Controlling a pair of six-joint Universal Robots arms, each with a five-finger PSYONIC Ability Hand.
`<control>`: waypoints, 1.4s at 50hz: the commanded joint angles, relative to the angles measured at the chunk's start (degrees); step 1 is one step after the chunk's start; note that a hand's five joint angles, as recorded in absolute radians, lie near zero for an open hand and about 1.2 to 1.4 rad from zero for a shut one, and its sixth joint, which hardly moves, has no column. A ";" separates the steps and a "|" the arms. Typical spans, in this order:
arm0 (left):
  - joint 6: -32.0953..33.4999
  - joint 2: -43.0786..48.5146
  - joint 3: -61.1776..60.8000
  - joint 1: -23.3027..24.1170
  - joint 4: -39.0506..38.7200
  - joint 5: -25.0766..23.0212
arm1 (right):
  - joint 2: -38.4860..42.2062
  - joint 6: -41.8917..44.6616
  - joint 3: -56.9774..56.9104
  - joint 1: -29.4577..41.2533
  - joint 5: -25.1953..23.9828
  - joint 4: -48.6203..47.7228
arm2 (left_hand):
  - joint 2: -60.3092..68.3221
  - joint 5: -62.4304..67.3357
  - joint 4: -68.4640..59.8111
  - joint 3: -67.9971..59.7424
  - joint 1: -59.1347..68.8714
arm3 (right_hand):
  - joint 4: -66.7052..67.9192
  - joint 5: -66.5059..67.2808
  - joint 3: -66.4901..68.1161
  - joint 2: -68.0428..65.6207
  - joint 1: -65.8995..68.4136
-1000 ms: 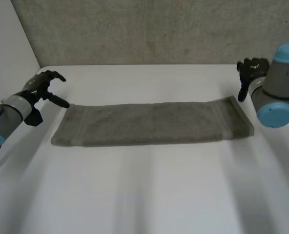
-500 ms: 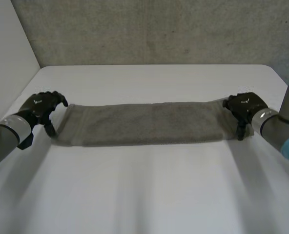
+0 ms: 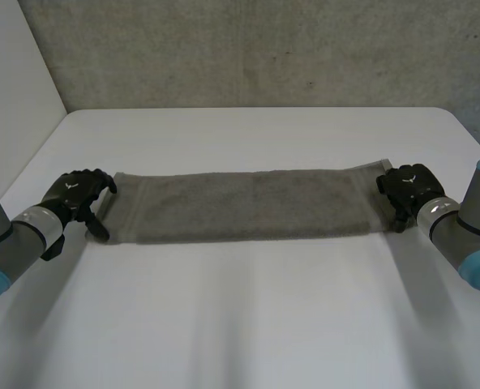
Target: Fold the towel.
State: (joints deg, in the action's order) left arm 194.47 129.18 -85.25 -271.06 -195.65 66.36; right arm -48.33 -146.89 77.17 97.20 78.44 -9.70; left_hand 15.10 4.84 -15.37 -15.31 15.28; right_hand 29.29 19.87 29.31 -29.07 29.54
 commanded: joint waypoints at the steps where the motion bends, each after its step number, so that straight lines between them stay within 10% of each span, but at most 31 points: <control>1: -0.14 -0.60 -0.62 0.00 0.18 0.35 | 1.13 0.46 -0.09 -0.35 -0.04 -1.55 | -0.18 0.08 0.45 0.38 -0.36 | 15.88 15.31 15.87 -16.11 15.63; 10: -3.47 -4.72 -2.02 0.62 0.71 0.35 | 1.75 0.55 -0.61 -3.15 -1.09 -0.67 | -0.35 -0.09 0.62 0.55 -0.52 | 48.36 47.78 48.34 -48.58 48.11; 30: -13.94 -12.81 -2.20 0.09 3.43 -0.01 | -3.70 18.92 -4.92 -18.01 -3.73 13.21 | -1.02 -0.76 1.29 1.22 -1.20 | 50.71 50.13 50.69 -50.93 50.46; 47: -17.63 -16.07 -0.97 4.22 3.08 0.35 | 4.45 0.74 -30.48 36.17 8.40 15.06 | -1.02 -0.76 1.29 1.22 -1.20 | 50.71 50.13 50.69 -50.93 50.46; 49: -18.68 -15.98 -1.23 5.01 3.08 0.35 | 7.38 0.29 -32.26 40.00 8.49 15.67 | -1.02 -0.76 1.29 1.22 -1.20 | 42.19 41.61 42.17 -42.41 41.94; 51: -18.95 -15.89 -1.50 5.45 2.99 0.35 | 12.10 0.72 -33.31 41.31 9.36 17.33 | -1.02 -0.76 1.29 1.22 -1.20 | -19.29 -19.87 -19.31 19.07 -19.54; 70: -17.98 -12.12 -2.90 12.56 2.55 -0.44 | -3.86 -9.29 -5.83 23.04 7.00 10.78 | -0.35 -0.09 0.62 0.55 -0.52 | -19.29 -19.87 -19.31 19.07 -19.54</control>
State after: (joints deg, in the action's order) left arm 176.18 116.29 -88.04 -260.79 -193.01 66.19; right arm -45.13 -152.49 58.94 124.22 88.50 8.79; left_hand 15.05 4.75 -15.35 -15.31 15.21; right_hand 14.93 3.38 14.04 -14.01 13.08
